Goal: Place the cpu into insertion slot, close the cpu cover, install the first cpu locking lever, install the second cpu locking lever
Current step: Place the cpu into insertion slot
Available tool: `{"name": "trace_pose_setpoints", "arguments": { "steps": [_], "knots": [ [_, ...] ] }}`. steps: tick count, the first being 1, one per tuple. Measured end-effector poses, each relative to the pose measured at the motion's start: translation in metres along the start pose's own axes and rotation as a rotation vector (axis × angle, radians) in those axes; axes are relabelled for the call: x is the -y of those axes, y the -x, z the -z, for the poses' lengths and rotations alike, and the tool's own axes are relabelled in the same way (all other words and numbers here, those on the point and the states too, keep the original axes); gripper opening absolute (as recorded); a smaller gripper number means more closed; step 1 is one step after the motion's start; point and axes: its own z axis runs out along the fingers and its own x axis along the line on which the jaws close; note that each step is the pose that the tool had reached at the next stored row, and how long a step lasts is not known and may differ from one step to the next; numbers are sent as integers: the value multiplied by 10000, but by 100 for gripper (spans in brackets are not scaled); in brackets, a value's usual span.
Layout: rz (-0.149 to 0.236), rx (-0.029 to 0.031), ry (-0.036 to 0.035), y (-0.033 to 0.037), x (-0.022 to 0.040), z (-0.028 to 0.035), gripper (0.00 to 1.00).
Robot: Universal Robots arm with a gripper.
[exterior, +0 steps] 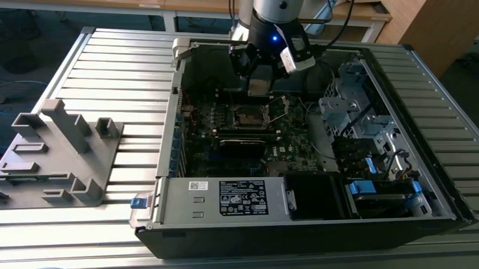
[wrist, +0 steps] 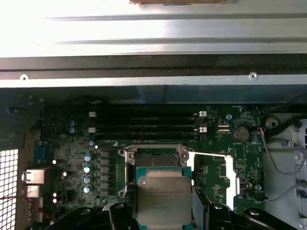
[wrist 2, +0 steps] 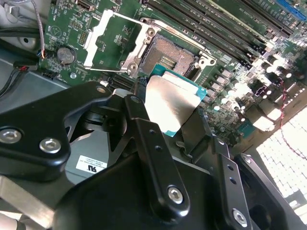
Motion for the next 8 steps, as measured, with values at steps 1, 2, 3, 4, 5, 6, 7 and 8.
{"name": "trace_pose_setpoints", "arguments": {
  "steps": [1,2,3,4,5,6,7,8],
  "knots": [
    [0,1,2,0,0,-1,54],
    [0,1,1,0,0,-2,54],
    [0,1,2,0,0,-2,54],
    [0,1,1,0,0,-2,54],
    [0,1,1,0,0,-2,54],
    [0,1,2,0,0,-2,54],
    [0,1,2,0,0,-2,54],
    [0,1,2,0,0,-2,54]
  ]
}}
